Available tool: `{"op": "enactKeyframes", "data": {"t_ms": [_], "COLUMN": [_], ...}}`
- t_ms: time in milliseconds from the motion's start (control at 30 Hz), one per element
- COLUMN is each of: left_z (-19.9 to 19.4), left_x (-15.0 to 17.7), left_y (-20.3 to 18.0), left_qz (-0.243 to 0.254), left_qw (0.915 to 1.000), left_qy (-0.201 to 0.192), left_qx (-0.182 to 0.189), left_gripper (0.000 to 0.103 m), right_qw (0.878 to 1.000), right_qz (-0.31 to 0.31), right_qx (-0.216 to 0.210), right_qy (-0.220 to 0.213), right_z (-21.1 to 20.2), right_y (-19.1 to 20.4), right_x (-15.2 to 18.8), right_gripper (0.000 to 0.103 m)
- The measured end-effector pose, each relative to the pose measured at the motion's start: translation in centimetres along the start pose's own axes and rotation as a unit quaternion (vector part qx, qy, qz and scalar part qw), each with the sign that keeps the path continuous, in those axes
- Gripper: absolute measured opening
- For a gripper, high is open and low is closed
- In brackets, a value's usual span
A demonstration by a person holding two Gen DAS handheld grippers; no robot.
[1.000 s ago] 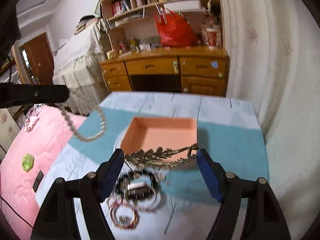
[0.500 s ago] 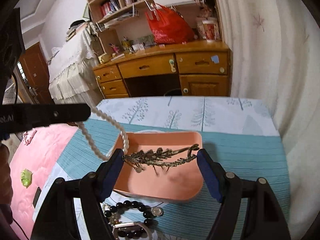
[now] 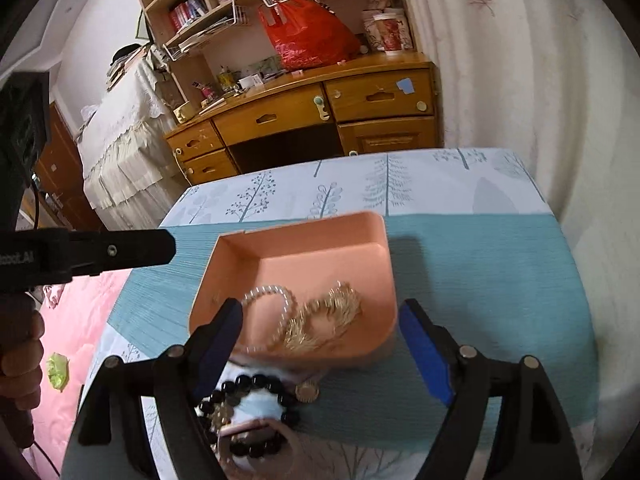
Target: Organize jewelry
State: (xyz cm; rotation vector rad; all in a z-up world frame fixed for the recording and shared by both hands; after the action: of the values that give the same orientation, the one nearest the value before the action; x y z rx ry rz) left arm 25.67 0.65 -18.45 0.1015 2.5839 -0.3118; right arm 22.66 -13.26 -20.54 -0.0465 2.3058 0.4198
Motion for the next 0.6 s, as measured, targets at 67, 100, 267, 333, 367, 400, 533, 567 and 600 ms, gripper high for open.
{"op": "enactKeyframes", "data": {"t_ms": [67,100,267,333,367,400,533,567,600], "left_z": [-0.3,-0.4,-0.8,-0.8,-0.9,-1.0,-1.3,-1.3,-1.3], "left_x": [1.3,1.8,4.9,6.1,6.6,7.2,9.1,9.6,10.0], "left_y": [0.4,0.6,1.8,2.3,2.5,2.8,3.4,3.4,3.4], "left_qz": [0.004,0.006,0.019,0.025,0.030,0.035,0.076,0.093,0.107], "left_qw": [0.9999,0.9998,0.9988,0.9982,0.9978,0.9975,0.9939,0.9918,0.9899], "left_qy": [0.007,0.010,0.030,0.040,0.045,0.048,0.062,0.070,0.076], "left_qx": [-0.011,-0.016,-0.033,-0.036,-0.037,-0.039,-0.051,-0.054,-0.053], "left_gripper": [0.079,0.079,0.084,0.084,0.084,0.084,0.084,0.084,0.084], "right_qw": [1.000,1.000,0.999,0.998,0.997,0.997,0.995,0.995,0.994], "right_qz": [0.006,0.008,0.047,0.060,0.065,0.071,0.082,0.081,0.080], "right_qx": [0.007,0.008,0.004,0.008,0.013,0.018,0.035,0.039,0.041], "right_qy": [0.004,0.005,0.018,0.026,0.029,0.032,0.046,0.053,0.056], "right_z": [-0.8,-1.1,-3.2,-3.8,-4.1,-4.4,-5.4,-5.7,-5.9], "right_y": [-0.1,-0.1,-0.1,0.0,0.1,0.1,0.8,1.3,1.6], "right_x": [0.9,1.3,4.6,6.2,7.0,7.8,10.7,11.6,12.1], "right_gripper": [0.081,0.081,0.081,0.081,0.081,0.081,0.081,0.081,0.081]}}
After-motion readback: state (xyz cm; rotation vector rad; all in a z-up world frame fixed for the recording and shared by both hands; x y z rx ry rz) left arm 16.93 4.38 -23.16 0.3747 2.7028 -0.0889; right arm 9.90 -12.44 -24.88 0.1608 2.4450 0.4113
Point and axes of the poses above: each gripper's, at about its wrist camera, not at the fingertips, and z roughly the way its jaws point, y to its left, x to its underside, the point moved 10 cm from there along z, roughly the way its jaws point, and after that the axes turned 6 degrees about -y, right-handed, at the moved point
